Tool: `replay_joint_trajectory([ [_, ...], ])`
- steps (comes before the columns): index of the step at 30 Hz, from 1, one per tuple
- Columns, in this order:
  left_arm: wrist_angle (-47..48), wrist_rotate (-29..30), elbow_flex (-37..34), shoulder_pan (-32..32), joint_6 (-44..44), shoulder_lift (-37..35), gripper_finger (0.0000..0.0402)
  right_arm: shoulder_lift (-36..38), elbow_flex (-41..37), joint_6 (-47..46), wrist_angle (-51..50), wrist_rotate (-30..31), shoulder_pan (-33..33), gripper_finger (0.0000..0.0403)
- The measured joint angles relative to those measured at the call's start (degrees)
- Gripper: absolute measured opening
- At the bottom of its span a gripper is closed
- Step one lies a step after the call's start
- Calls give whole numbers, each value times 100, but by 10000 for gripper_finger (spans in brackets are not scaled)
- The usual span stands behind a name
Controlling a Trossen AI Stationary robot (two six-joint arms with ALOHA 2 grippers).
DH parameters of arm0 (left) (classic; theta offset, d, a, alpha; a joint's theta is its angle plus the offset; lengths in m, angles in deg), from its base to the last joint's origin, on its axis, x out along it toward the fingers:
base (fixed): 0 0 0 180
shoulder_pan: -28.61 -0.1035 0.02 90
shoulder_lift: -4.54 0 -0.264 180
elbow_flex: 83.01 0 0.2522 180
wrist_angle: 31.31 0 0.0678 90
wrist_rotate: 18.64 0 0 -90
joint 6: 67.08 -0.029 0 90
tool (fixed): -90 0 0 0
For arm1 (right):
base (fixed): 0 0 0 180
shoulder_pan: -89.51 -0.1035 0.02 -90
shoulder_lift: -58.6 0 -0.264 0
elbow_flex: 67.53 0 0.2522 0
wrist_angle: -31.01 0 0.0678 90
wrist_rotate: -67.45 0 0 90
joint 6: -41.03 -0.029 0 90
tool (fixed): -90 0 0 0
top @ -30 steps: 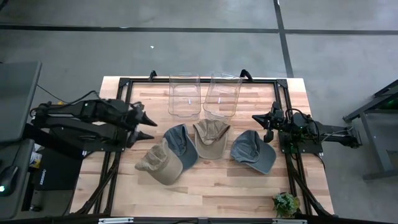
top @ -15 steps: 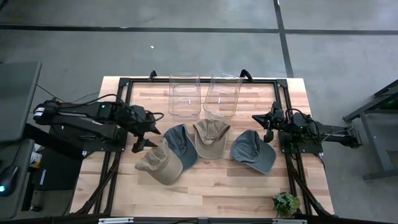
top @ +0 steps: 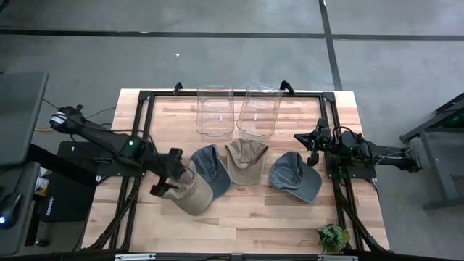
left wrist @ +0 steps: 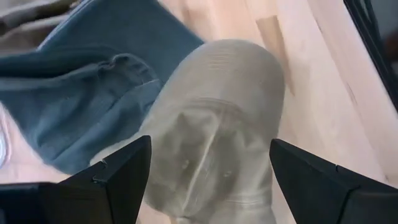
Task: Pick & Place hat
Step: Put the left brown cap into the left transparent bin
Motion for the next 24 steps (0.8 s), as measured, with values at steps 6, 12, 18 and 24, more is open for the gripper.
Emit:
replay_joint_trajectory([
  [6, -47, 228, 0, 556, -319, 702, 305, -2, -1, 1, -2, 0, -1, 0],
  [12, -164, 371, -2, 609, -322, 1268, 305, -2, 1, -1, -2, 0, 0, 0],
  [18, -221, 739, 0, 606, -887, 1366, 305, -2, 1, 0, 0, -1, -1, 0],
  [24, -274, 522, 0, 600, -1303, 1433, 305, -2, 1, 0, 0, 0, -1, 0],
])
